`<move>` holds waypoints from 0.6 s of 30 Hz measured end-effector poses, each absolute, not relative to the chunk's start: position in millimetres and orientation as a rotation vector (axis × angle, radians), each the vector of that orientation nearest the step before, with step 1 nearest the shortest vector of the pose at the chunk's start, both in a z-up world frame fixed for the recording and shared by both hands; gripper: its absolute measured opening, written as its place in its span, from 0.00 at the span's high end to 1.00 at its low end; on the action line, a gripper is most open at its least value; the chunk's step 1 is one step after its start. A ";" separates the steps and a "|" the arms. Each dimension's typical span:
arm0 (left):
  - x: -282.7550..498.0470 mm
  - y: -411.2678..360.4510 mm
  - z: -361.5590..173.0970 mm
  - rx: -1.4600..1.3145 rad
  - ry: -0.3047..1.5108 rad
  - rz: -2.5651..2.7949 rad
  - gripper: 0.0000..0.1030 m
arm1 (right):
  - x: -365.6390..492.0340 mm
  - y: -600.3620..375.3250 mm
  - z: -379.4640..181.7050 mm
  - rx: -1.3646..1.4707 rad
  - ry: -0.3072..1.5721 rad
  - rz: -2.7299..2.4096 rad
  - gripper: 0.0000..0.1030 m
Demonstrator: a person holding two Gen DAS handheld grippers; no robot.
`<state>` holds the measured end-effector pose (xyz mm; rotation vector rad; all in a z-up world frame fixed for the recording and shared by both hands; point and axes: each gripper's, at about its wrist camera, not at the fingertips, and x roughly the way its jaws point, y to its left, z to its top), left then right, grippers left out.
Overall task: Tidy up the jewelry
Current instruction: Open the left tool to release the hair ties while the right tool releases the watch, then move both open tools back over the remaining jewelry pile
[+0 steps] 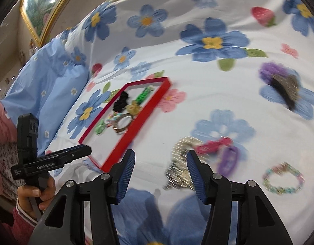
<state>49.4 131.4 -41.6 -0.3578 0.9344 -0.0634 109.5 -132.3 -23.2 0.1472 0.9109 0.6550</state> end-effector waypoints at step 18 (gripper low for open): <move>60.8 53.9 -49.0 -0.261 1.012 -0.182 0.40 | 82.0 -223.0 -49.3 0.225 0.947 0.484 0.46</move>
